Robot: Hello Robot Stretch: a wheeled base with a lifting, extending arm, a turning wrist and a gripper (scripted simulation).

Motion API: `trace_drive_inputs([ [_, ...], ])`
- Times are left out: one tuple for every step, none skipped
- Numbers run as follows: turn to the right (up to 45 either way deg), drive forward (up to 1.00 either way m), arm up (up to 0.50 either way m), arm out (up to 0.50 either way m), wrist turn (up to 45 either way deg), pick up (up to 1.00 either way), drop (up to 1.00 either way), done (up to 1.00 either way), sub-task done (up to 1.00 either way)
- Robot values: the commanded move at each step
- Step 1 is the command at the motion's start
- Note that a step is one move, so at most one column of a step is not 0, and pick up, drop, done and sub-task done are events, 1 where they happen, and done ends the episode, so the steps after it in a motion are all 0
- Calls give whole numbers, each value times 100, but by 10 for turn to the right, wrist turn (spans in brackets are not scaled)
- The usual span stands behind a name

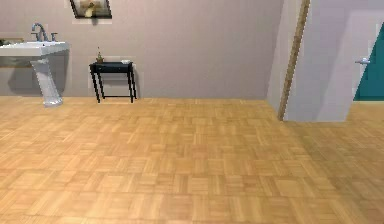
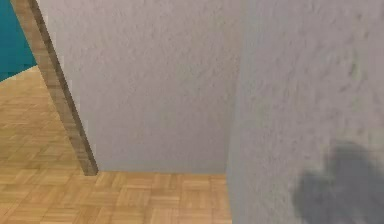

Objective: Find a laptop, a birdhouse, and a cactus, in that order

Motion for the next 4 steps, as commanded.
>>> trace_drive_inputs([
  [0, 25, 0, 0, 0, 0, 0, 0, 0],
  [-450, 0, 0, 0, 0, 0, 0, 0, 0],
  [-390, 0, 0, 0, 0, 0, 0, 0, 0],
  [0, 100, 0, 0, 0, 0, 0, 0, 0],
])
